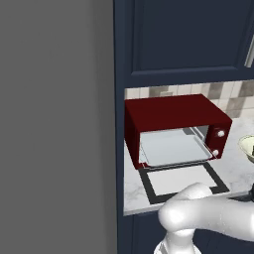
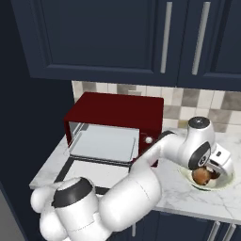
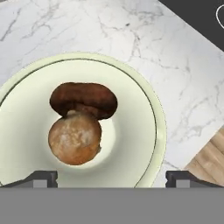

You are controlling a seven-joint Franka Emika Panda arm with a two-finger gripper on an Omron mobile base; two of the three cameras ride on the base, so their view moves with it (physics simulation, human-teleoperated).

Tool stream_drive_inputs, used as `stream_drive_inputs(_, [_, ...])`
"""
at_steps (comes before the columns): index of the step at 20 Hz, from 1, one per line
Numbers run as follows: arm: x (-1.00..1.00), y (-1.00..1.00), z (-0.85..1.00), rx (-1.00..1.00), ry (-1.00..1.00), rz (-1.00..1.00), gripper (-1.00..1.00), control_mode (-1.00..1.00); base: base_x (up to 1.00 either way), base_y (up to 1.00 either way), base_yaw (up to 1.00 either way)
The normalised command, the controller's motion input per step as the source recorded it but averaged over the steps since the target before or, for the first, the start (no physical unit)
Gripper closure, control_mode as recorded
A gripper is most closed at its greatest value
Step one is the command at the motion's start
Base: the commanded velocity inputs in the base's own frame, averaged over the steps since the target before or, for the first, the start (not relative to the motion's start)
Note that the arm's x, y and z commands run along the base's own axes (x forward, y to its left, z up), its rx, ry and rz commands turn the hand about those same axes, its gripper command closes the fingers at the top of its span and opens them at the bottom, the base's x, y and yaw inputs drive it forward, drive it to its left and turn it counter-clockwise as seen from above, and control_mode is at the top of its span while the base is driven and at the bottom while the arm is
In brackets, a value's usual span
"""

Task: Pick up the heated bread from the toaster oven and place it in the bowl. Then move the bread bowl to the dining counter.

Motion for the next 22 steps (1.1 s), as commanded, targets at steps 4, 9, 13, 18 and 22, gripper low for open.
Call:
stream_drive_inputs(4, [-0.66, 0.46, 0.26, -0.04, -0.15, 0.27, -1.0, -1.0, 0.0, 0.0, 0.0])
stream_drive_inputs(9, [-0.3, 0.33, 0.0, -0.05, -0.02, 0.17, -1.0, -1.0, 0.0, 0.0, 0.0])
stream_drive_inputs(13, [0.09, 0.36, 0.0, -0.06, 0.07, 0.0, -1.0, -1.0, 0.0, 0.0, 0.0])
stream_drive_inputs(18, [0.21, 0.42, 0.0, -0.19, 0.37, 0.07, -1.0, -1.0, 0.0, 0.0, 0.0])
stream_drive_inputs(22, [0.0, 0.36, -0.26, -0.15, 0.09, 0.05, -1.0, -1.0, 0.0, 0.0, 0.0])
